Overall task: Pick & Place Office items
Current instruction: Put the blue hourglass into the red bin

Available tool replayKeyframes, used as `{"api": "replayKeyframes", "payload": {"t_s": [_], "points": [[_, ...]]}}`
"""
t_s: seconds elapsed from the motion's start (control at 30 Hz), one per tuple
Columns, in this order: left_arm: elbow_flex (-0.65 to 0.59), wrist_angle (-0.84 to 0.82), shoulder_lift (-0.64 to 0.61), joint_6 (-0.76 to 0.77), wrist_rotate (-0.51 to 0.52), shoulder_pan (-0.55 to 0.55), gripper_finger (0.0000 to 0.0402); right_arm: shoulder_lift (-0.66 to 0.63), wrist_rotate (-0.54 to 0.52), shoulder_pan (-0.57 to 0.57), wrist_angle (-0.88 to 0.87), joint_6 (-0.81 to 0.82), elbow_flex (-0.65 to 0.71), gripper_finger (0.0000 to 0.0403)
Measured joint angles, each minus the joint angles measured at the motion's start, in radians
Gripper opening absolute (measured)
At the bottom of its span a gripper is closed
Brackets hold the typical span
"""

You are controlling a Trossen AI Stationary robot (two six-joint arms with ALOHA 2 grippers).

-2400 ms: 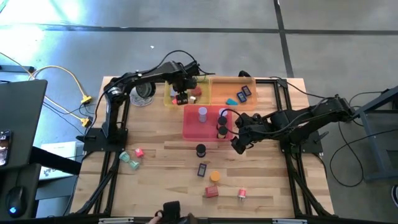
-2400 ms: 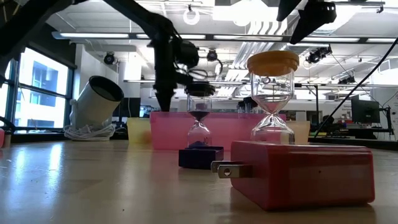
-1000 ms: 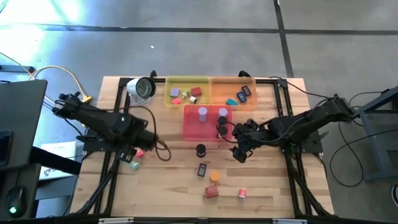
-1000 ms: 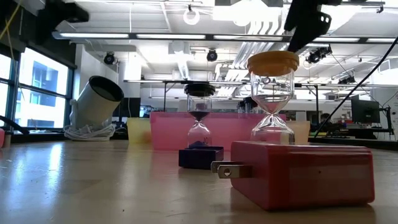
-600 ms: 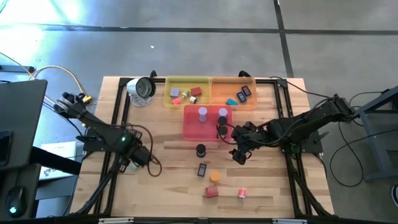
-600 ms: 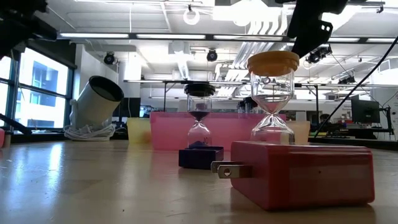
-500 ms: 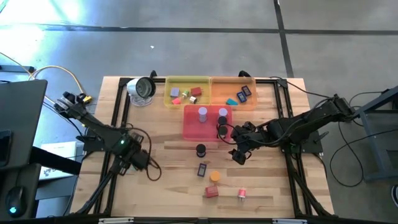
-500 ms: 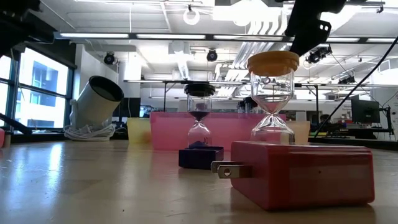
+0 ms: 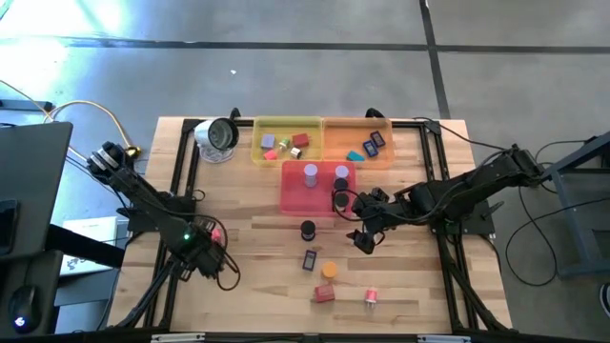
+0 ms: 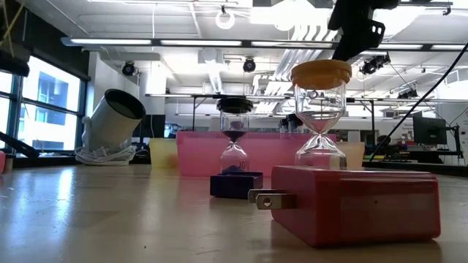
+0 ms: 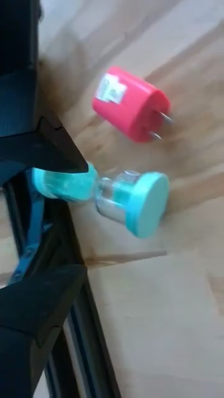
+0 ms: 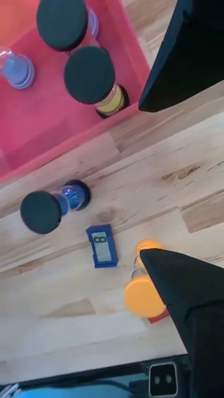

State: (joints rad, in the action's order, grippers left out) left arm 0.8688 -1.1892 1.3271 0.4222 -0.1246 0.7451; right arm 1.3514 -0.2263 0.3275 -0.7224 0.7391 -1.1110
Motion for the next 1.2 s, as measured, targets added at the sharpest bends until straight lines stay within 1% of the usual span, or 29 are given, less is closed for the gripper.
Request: {"api": "replayKeyframes", "payload": {"t_s": [0.13,0.37,0.57,0.67,0.83,0.93,1.1,1.2], "points": [[-0.046,0.075,0.018,-0.001,0.003,0.018,0.0246,0.000,0.011,0.000,0.014,0.001,0.000,0.0366],[-0.104,0.085,0.065,0.004,0.004,0.019,0.0246,0.000,0.044,0.000,0.025,0.001,0.000,0.0366],[-0.160,0.159,0.111,-0.006,0.029,0.018,0.0246,0.000,0.045,0.000,0.025,0.000,0.000,0.0366],[-0.175,0.222,0.138,-0.007,0.036,0.018,0.0246,0.000,0.047,0.000,0.025,0.000,0.000,0.0366],[-0.176,0.244,0.188,-0.032,0.026,0.018,0.0243,0.000,0.047,0.000,0.025,0.017,0.000,0.0366],[-0.176,0.244,0.201,-0.044,0.024,0.018,0.0223,0.000,0.048,0.000,0.025,0.020,0.000,0.0366],[-0.174,0.246,0.202,-0.056,0.024,0.018,0.0162,0.000,0.048,0.000,0.025,0.027,0.000,0.0366],[-0.174,0.245,0.204,-0.054,0.021,0.018,0.0162,0.000,0.048,0.000,0.028,0.027,0.000,0.0366]]}}
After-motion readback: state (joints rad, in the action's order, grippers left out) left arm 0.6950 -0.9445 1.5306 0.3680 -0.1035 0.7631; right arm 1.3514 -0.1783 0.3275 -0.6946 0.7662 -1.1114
